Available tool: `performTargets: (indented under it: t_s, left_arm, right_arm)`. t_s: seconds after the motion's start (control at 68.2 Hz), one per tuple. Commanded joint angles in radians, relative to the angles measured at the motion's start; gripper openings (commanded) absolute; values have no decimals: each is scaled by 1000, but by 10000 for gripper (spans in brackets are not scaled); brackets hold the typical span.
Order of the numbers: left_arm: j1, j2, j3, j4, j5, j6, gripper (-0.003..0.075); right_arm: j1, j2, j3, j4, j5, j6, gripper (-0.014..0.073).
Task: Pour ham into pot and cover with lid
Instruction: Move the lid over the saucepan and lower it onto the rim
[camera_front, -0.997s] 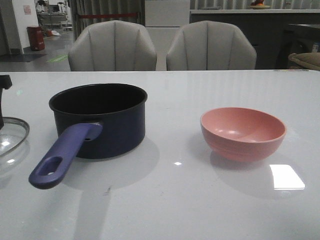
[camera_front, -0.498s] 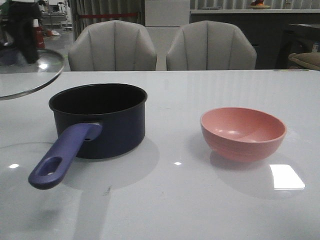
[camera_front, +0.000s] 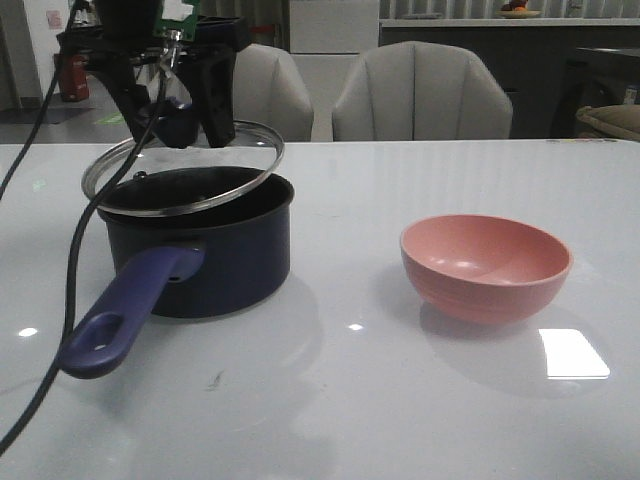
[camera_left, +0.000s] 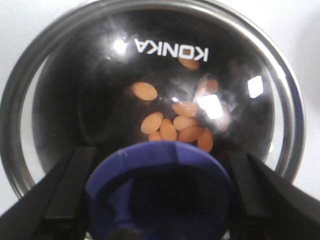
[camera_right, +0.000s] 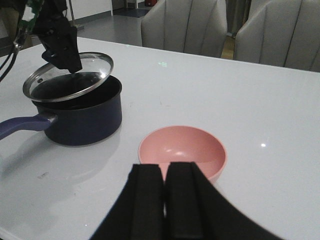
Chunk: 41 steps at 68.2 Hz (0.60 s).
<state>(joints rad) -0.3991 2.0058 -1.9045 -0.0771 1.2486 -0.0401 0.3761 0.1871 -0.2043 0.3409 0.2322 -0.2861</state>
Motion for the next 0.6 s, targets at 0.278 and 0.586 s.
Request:
performTargets:
  t_s: [0.278, 0.586]
  left_arm:
    - [-7, -31, -74, -7, 20, 3, 206]
    - [-7, -22, -74, 5, 20, 5, 208]
  right_arm:
    - [1, 9, -28, 6, -70, -5, 162]
    - [1, 9, -28, 6, -70, -5, 162]
